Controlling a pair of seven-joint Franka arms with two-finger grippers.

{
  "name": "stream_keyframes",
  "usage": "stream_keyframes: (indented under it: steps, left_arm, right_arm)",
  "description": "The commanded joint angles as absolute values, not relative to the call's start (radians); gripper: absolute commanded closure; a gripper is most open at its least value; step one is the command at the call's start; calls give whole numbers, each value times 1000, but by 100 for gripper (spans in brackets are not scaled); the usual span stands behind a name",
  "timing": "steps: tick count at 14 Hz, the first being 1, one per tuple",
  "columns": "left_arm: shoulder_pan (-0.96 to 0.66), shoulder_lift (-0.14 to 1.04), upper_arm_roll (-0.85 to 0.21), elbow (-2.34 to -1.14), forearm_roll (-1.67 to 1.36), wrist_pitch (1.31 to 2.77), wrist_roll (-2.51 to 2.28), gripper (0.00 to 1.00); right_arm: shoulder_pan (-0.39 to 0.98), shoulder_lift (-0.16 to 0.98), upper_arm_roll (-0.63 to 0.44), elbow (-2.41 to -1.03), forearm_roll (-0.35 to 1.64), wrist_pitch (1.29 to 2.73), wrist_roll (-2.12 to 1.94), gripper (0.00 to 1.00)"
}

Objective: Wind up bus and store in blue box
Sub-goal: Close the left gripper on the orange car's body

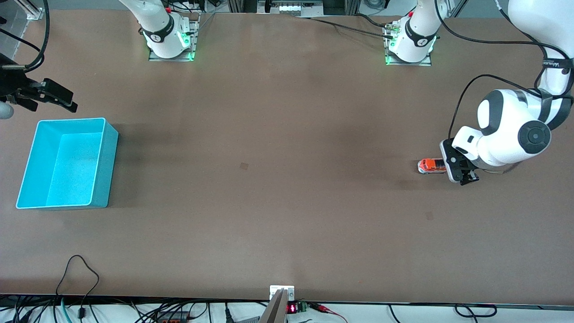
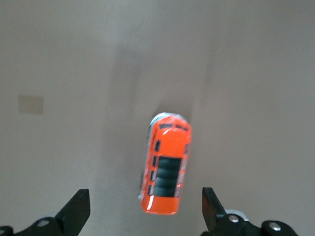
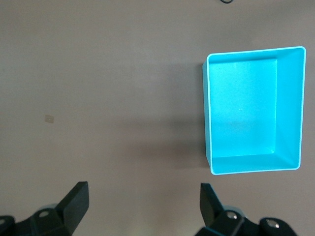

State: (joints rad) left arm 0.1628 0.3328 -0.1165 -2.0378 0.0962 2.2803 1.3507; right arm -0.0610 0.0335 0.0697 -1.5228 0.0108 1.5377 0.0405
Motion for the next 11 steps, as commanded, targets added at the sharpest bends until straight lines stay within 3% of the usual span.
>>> stream_keyframes:
  steps: [1, 11]
  left_arm:
    - [181, 314, -124, -2129, 143, 2417, 1423, 0]
    - [196, 364, -126, -2241, 144, 2600, 1457, 0]
  right_arm:
    - [-61, 21, 74, -1529, 11, 1537, 57, 0]
    - [-61, 21, 74, -1529, 11, 1537, 57, 0]
